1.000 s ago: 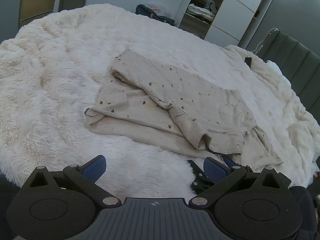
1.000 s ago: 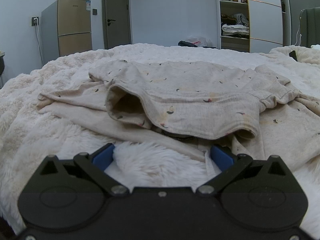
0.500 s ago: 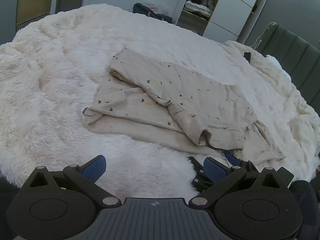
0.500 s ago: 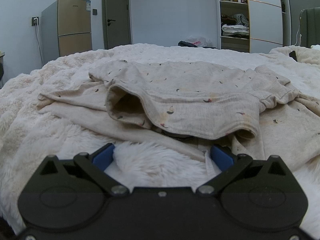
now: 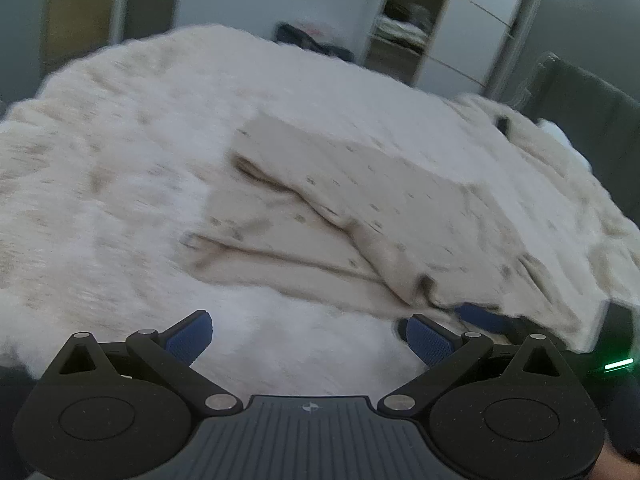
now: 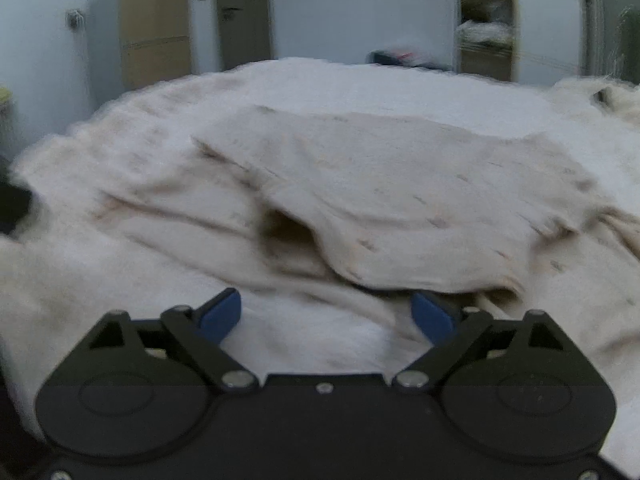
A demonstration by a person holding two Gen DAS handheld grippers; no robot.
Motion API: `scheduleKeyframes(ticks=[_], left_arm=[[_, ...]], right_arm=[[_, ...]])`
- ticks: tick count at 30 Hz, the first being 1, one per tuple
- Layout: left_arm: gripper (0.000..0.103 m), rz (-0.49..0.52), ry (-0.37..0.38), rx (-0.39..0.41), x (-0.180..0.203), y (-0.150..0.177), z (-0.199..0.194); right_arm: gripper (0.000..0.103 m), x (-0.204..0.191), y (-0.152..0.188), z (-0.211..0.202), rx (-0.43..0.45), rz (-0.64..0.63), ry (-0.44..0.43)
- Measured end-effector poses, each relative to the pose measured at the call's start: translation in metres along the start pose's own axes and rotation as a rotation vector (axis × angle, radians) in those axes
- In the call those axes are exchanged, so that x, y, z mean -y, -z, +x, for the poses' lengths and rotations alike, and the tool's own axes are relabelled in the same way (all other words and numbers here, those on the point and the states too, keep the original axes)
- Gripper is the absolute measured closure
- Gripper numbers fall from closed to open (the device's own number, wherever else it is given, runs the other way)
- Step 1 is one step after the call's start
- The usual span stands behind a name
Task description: Fold clothes
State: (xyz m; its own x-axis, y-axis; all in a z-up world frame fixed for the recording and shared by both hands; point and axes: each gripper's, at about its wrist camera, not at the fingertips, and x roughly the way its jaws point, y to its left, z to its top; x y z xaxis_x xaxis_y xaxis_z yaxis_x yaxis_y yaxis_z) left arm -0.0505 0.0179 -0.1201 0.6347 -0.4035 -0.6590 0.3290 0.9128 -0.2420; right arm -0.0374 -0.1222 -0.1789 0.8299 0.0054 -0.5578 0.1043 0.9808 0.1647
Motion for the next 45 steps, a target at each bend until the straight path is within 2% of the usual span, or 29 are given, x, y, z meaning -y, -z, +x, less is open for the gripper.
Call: scheduleKeyframes(ticks=[2,5,6,9,11,13,15,17,18,23,25,27,32,36,37,38,39,40,41,43,44,45], left_arm=[[0.000,-0.011,-0.016,0.058,-0.004,-0.002,-0.004],[0.000,-0.002,-0.033,0.146,-0.014,-0.016,-0.004],[0.000,0.014,-0.044,0.160,-0.016,-0.021,-0.002],[0.000,0.060,-0.094,0.216,-0.025,-0.052,0.017],[0.000,0.060,-0.074,0.218,-0.030,-0.068,0.034],[0.000,0.050,-0.063,0.198,-0.035,-0.083,0.058],[0.000,0.032,-0.065,0.172,-0.040,-0.093,0.079],[0.000,0.006,-0.063,0.094,-0.049,-0.100,0.109],[0.000,0.005,-0.061,0.080,-0.051,-0.100,0.115],[0.001,-0.031,-0.024,0.014,-0.067,-0.090,0.152],[0.002,-0.094,0.059,-0.012,-0.074,-0.080,0.161],[0.002,-0.126,0.110,-0.031,-0.076,-0.074,0.166],[0.002,-0.107,0.139,-0.045,-0.075,-0.068,0.168],[0.005,-0.186,0.201,-0.060,-0.092,-0.068,0.173],[0.005,-0.189,0.215,-0.063,-0.093,-0.067,0.174],[0.005,-0.192,0.228,-0.065,-0.094,-0.067,0.174],[0.008,-0.194,0.238,-0.067,-0.095,-0.067,0.175],[0.020,-0.198,0.247,-0.069,-0.096,-0.066,0.175],[0.026,-0.207,0.265,-0.075,-0.096,-0.065,0.176],[0.054,-0.217,0.295,-0.085,-0.096,-0.062,0.178],[0.063,-0.206,0.307,-0.086,-0.094,-0.061,0.180],[0.078,-0.194,0.311,-0.084,-0.092,-0.061,0.180]], right_arm=[[0.016,-0.006,-0.024,-0.015,-0.014,-0.028,-0.013],[0.016,-0.012,-0.071,-0.040,0.006,-0.103,-0.044],[0.016,-0.013,-0.076,-0.041,0.009,-0.109,-0.045],[0.011,-0.013,-0.130,-0.033,0.002,-0.124,-0.075],[0.007,-0.015,-0.158,-0.019,-0.035,-0.111,-0.087],[0.007,-0.028,-0.204,0.014,-0.108,-0.084,-0.083],[0.007,-0.038,-0.222,0.033,-0.140,-0.098,-0.092],[0.007,-0.061,-0.250,0.075,-0.223,-0.128,-0.079],[0.008,-0.071,-0.260,0.095,-0.270,-0.138,-0.064],[0.024,-0.097,-0.274,0.179,-0.461,-0.132,0.014],[0.035,-0.115,-0.268,0.226,-0.570,-0.165,0.058],[0.037,-0.125,-0.257,0.256,-0.634,-0.194,0.107],[0.037,-0.139,-0.236,0.311,-0.728,-0.221,0.209],[0.039,-0.141,-0.215,0.336,-0.768,-0.203,0.285],[0.045,-0.141,-0.214,0.338,-0.768,-0.210,0.299],[0.057,-0.140,-0.213,0.340,-0.768,-0.215,0.310],[0.064,-0.138,-0.209,0.341,-0.768,-0.224,0.334],[0.070,-0.135,-0.208,0.339,-0.765,-0.233,0.350],[0.075,-0.132,-0.209,0.336,-0.760,-0.225,0.344],[0.086,-0.124,-0.213,0.325,-0.752,-0.213,0.328],[0.090,-0.121,-0.214,0.321,-0.749,-0.217,0.326],[0.091,-0.118,-0.216,0.315,-0.741,-0.213,0.320]])
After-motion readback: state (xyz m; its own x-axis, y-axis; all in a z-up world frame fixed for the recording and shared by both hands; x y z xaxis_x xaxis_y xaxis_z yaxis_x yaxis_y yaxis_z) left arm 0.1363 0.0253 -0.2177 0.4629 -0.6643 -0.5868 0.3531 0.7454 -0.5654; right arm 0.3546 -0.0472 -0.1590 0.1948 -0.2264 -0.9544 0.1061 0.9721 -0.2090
